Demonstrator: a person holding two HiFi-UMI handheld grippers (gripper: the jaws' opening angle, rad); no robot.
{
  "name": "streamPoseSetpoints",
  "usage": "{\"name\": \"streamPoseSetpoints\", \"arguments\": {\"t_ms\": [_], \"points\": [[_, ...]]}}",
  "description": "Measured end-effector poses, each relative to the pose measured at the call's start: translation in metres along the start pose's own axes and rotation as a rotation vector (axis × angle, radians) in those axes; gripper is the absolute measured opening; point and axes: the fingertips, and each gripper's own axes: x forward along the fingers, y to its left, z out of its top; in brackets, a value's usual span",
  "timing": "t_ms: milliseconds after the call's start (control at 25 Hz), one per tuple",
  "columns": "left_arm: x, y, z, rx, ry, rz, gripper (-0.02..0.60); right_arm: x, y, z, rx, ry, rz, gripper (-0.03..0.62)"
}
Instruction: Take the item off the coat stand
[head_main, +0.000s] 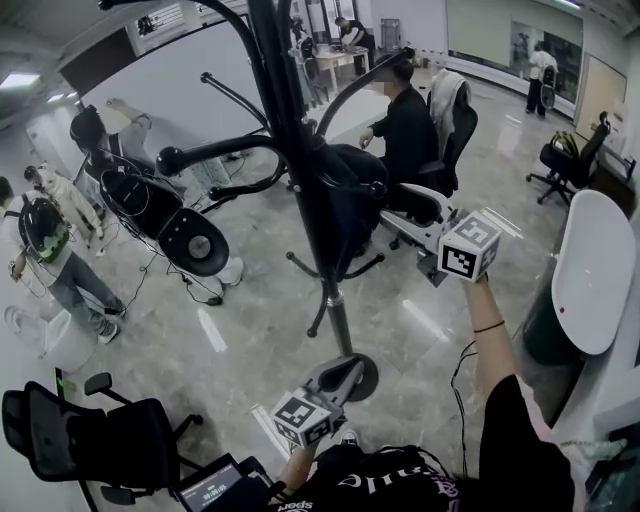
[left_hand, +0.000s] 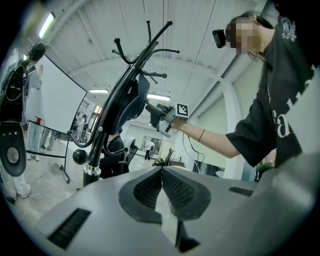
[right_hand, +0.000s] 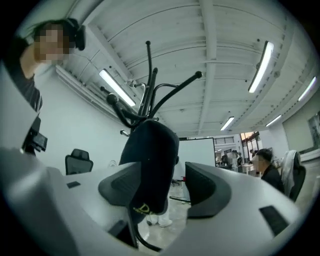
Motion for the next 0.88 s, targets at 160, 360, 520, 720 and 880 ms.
{"name": "streamPoseSetpoints", "arguments": {"t_ms": [160,360,520,720,880], "points": [[0.003,0.005,0.002,-0.002,0.006,0.001,0.003,0.028,-0.016,0.015,0.148,-0.027,0.100,0.290],[0.000,0.012,0.003,-0.023,0.018,0.007,0.003,0.053,-0.009,0.013,0.236,-0.024,0.218,0.288],[0.001,0.012,0.003,-0.035,0.050,-0.002,0.003,0.048,-0.001,0.019,0.203,-0.042,0.225,0.140],[0.001,0.010,0.000,-0.046,0.040,-0.024,0.003,0.036,0.001,0.037,0.084,-0.044,0.144,0.044],[0.006,0.009,0.002,-0.042,0.029,-0.027,0.003,0.024,-0.018,0.064,0.020,-0.051,0.063,0.038]]}}
